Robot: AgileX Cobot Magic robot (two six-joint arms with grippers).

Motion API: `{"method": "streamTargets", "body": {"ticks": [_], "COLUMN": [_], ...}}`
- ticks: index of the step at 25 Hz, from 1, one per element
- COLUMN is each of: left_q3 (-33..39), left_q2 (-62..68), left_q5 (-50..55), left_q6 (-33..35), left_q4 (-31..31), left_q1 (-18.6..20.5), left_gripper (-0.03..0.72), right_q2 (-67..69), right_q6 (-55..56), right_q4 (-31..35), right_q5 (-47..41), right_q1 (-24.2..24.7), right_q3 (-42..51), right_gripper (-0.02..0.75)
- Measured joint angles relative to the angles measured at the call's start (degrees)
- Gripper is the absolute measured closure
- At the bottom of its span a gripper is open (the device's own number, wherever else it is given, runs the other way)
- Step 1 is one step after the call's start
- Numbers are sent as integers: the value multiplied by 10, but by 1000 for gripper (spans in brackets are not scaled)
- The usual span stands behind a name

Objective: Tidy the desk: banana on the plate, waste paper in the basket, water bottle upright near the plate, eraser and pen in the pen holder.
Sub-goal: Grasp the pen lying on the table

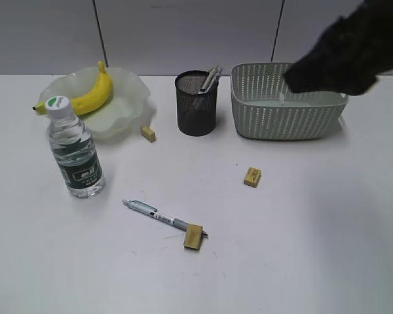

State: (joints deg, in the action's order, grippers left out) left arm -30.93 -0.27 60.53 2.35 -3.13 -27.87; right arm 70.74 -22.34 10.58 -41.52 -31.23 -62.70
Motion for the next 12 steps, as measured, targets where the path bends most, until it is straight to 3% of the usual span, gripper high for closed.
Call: {"method": "streamTargets", "body": {"ticks": [7,12], "left_q3": [0,0], "left_q2": [0,0], "left_q5": [0,0], "left_q6": [-56,-58], "left_q4": [42,43], "left_q1": [0,0], "left_gripper": [321,321], "right_q2": [235,391], "right_q6": [-7,-7], "right_q4": [-59,-72], "right_q5": [-94,-178], "right_q1": [-118,-152], "right_q3": [-180,-300], "right_gripper": [295,295]}}
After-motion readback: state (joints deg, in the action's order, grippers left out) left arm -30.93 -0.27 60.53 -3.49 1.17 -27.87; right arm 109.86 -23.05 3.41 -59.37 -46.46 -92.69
